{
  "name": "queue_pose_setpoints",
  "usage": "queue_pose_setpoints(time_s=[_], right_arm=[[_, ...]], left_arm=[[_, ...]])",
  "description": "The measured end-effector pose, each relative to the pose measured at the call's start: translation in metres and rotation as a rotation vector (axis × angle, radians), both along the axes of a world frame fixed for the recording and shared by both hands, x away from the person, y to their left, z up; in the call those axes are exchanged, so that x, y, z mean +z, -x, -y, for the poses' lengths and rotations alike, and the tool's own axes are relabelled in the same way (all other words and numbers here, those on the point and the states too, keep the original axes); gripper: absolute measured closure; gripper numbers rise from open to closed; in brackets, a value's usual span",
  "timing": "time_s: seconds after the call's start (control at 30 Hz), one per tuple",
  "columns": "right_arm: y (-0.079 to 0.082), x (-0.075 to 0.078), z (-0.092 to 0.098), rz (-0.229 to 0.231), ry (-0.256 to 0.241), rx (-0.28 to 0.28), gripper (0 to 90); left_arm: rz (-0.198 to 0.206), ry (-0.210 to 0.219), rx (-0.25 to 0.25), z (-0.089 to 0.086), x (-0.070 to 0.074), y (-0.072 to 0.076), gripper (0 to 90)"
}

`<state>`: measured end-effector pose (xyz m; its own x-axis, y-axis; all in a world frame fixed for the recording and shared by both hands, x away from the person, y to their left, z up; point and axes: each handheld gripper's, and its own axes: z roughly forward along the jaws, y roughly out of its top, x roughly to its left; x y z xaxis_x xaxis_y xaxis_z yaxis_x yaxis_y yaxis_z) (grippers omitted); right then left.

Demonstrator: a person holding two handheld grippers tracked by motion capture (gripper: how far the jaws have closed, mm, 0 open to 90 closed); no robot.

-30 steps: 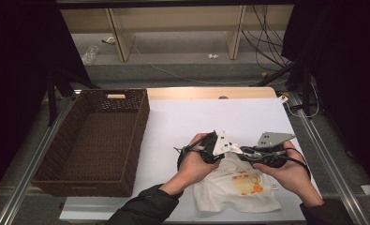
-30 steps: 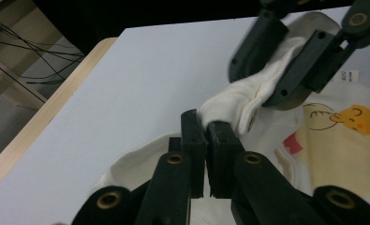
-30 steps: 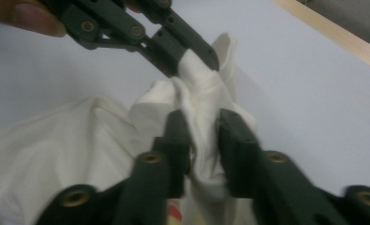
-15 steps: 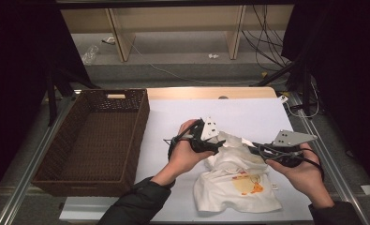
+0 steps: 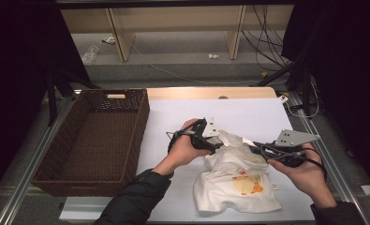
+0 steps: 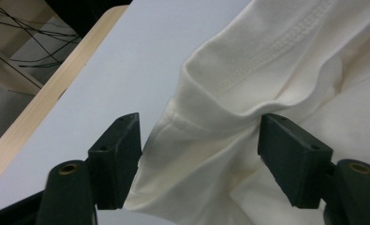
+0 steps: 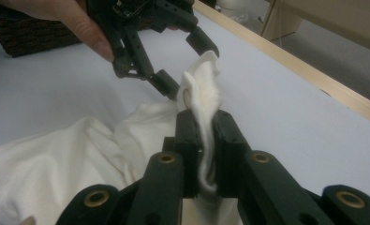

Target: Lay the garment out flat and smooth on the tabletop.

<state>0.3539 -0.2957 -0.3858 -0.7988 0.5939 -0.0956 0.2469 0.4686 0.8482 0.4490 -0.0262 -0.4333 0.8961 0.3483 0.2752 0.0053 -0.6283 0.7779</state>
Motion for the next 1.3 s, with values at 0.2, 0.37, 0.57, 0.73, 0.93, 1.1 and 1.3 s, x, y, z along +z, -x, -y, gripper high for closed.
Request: queue_pose_setpoints(time_s=[0.2, 0.37, 0.57, 0.73, 0.93, 1.1, 1.3], right_arm=[[0.0, 0.0, -0.001, -0.003, -0.002, 0.009, 82.6], [0.001, 0.0, -0.002, -0.005, 0.003, 0.013, 82.6], [0.0, 0.002, 0.007, 0.017, -0.023, -0.03, 82.6], [-0.001, 0.007, 0.021, 0.065, -0.074, -0.128, 82.5], [0.01, 0.01, 0.027, 0.055, -0.095, -0.098, 82.5], [0.035, 0.008, 0.032, 0.004, -0.126, -0.012, 82.5], [0.038, 0.006, 0.035, -0.011, -0.138, -0.005, 82.4]], left_arm=[[-0.036, -0.003, -0.048, 0.004, 0.001, -0.006, 49.7], [-0.06, -0.007, -0.044, 0.007, -0.003, -0.005, 71.0], [-0.065, 0.056, -0.002, 0.0, 0.01, 0.003, 81.9], [-0.035, 0.141, 0.031, -0.011, 0.037, 0.017, 82.8], [-0.014, 0.075, -0.032, -0.014, 0.057, 0.052, 82.8], [-0.04, 0.047, -0.092, -0.021, 0.056, 0.079, 82.6], [-0.043, 0.017, -0.079, -0.017, 0.059, 0.076, 82.6]])
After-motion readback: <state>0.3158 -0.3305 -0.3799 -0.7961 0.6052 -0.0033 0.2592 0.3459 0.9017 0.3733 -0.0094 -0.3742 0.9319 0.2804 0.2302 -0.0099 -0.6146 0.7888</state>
